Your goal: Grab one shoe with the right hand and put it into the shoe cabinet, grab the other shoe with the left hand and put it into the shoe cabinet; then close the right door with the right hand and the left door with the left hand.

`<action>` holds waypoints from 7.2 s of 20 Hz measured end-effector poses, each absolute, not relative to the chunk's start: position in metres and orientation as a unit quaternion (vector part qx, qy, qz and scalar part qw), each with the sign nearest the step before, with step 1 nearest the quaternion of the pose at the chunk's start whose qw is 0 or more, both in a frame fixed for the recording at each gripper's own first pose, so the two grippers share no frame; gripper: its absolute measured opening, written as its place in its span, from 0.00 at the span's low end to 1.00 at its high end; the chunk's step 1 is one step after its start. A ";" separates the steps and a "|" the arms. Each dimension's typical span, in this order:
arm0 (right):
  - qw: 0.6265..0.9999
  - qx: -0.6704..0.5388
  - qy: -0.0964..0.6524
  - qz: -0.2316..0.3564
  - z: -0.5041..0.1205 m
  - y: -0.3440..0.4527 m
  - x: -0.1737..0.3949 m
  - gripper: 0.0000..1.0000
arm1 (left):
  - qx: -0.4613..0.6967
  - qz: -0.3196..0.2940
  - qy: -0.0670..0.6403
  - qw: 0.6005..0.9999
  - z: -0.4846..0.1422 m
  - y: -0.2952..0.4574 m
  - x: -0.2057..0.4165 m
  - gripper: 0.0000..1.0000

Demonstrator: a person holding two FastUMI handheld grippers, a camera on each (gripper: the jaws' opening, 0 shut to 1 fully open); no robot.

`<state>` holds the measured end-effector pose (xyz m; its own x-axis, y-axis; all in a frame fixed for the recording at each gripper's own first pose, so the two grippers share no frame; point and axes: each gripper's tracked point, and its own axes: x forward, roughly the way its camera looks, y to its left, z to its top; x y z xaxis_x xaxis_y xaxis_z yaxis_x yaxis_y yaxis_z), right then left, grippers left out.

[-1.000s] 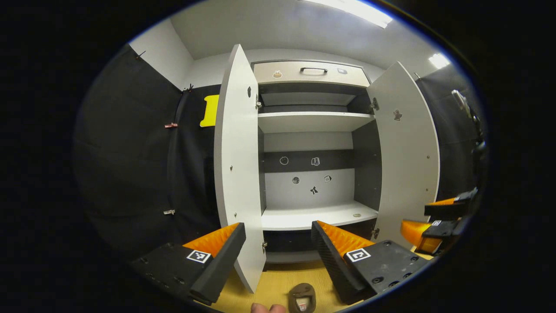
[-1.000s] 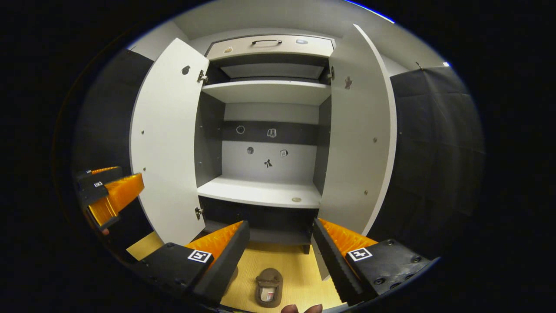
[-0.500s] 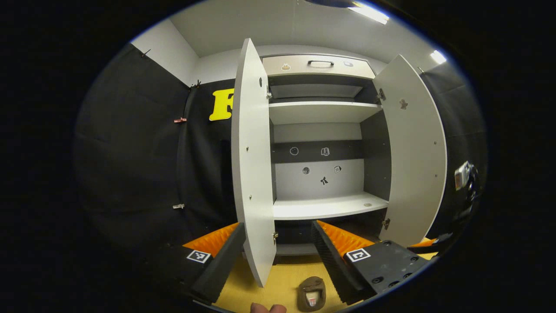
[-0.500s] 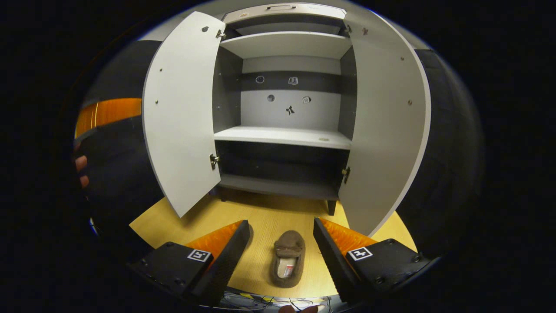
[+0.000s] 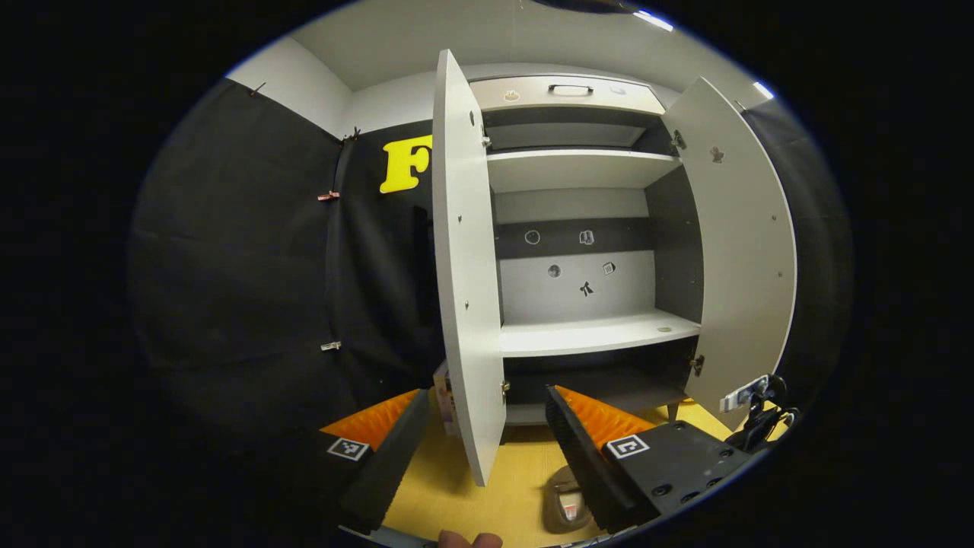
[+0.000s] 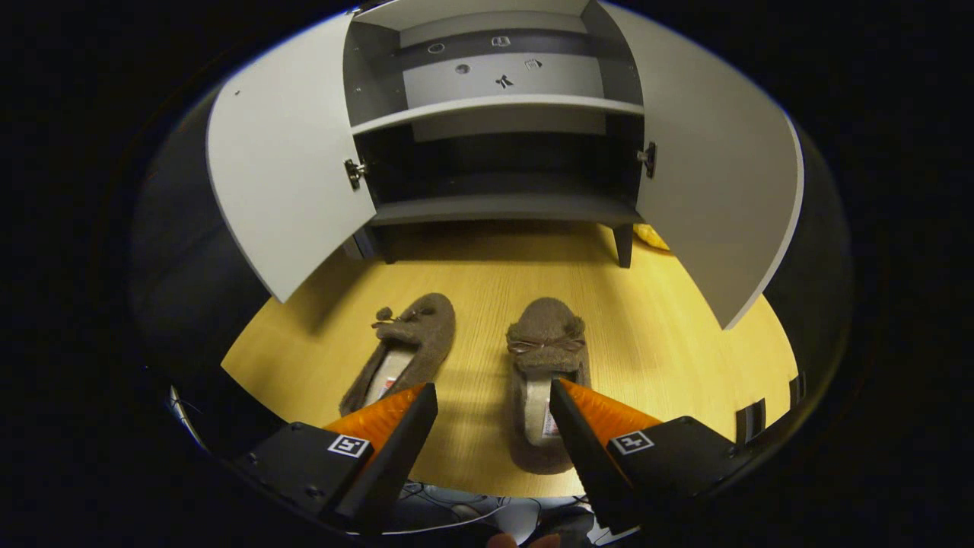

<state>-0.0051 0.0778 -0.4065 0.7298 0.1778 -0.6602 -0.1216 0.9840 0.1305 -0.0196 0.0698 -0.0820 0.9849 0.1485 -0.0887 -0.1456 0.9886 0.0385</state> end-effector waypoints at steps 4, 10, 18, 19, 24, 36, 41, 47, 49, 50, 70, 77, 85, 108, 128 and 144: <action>0.922 0.044 0.378 0.071 -0.442 0.080 0.017 0.99 | 0.009 0.085 0.058 0.995 -0.094 0.080 -0.020 0.96; 0.922 0.046 0.384 0.020 -0.482 0.082 0.061 0.84 | 0.020 0.097 0.073 0.992 -0.108 0.092 -0.017 0.97; 0.927 0.093 0.364 0.011 -0.471 0.069 0.081 0.08 | 0.016 0.107 0.089 0.990 -0.121 0.102 -0.020 0.97; 0.929 0.094 0.358 0.013 -0.463 0.067 0.080 0.08 | 0.016 0.107 0.090 0.990 -0.122 0.102 -0.020 0.97; 0.937 0.104 0.333 0.035 -0.400 0.055 0.079 0.08 | 0.019 0.097 0.091 0.991 -0.122 0.097 -0.020 0.97; 0.962 0.071 0.257 0.063 -0.185 0.042 0.126 0.08 | 0.024 0.065 0.078 0.995 -0.112 0.067 -0.016 0.97; 0.965 0.073 0.236 0.091 -0.115 0.056 0.187 0.08 | 0.015 0.053 0.079 0.995 -0.113 0.056 -0.017 0.98; 0.968 0.079 0.220 0.090 -0.083 0.066 0.288 0.08 | 0.003 0.056 0.081 0.995 -0.115 0.050 -0.019 0.98; 0.970 0.076 0.217 0.083 -0.081 0.066 0.319 0.07 | 0.002 0.062 0.084 0.995 -0.118 0.052 -0.019 0.98; 0.972 0.073 0.211 0.080 -0.078 0.066 0.335 0.07 | -0.001 0.066 0.087 0.994 -0.119 0.054 -0.019 0.98; 0.965 0.074 0.251 0.013 -0.148 0.054 0.478 0.17 | -0.020 0.105 0.123 0.987 -0.151 0.065 -0.001 0.98; 0.969 0.067 0.233 0.045 -0.126 0.070 0.438 0.75 | -0.011 0.082 0.123 0.989 -0.157 0.057 0.006 0.98; 0.982 0.091 0.158 0.051 -0.087 0.065 0.370 0.99 | -0.007 0.056 0.130 0.990 -0.176 0.050 0.007 0.98; 0.998 0.062 0.007 0.001 -0.030 -0.041 0.045 0.98 | -0.029 -0.088 0.309 0.947 -0.423 -0.025 0.042 0.85; 0.997 0.031 0.051 -0.051 -0.068 -0.077 0.016 0.98 | 0.019 -0.092 0.316 0.944 -0.443 -0.034 0.106 0.07; 0.998 0.039 0.028 -0.031 -0.039 -0.113 0.000 0.98 | -0.052 -0.030 0.228 0.972 -0.138 -0.031 0.153 0.05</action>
